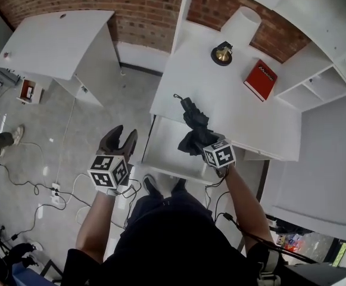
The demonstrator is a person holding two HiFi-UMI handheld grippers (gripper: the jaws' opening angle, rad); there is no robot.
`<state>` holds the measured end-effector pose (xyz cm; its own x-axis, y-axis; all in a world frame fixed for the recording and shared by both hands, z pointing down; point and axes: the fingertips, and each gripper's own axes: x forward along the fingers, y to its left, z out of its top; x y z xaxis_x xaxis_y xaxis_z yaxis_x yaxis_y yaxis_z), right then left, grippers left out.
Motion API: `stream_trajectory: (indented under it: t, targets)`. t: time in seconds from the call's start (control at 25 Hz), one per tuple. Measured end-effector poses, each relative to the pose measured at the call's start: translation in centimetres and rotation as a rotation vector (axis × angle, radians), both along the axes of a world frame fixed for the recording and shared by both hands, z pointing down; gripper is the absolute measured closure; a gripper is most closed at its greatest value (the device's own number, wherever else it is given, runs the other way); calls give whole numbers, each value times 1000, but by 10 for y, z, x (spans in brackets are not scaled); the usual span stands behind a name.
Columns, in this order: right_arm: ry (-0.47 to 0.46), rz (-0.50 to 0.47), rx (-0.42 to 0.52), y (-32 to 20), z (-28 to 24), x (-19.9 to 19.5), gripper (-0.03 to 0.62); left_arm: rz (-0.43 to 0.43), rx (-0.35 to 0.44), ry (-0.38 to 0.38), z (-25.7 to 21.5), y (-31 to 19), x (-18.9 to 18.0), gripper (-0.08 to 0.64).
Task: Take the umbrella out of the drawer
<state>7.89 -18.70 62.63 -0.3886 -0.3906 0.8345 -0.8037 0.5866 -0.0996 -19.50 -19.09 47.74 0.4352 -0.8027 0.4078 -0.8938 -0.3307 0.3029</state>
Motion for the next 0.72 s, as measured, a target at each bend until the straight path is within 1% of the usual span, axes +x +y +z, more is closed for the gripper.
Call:
stream_trajectory:
  t: [0.16, 0.32, 0.44, 0.56, 0.72]
  targets:
    - [-1, 63, 26, -19, -21, 19, 356, -7, 19, 2, -9, -6, -9, 359]
    - [19, 91, 53, -44, -35, 46, 356, 15, 29, -15, -12, -15, 1, 360]
    - [16, 111, 80, -72, -44, 62, 356, 9, 19, -29, -12, -24, 9, 360]
    - [4, 111, 87, -100, -43, 69, 356, -13, 0, -35, -8, -33, 14, 360]
    - [0, 72, 83, -133, -33, 70, 356, -35, -24, -59, -1, -45, 21, 360]
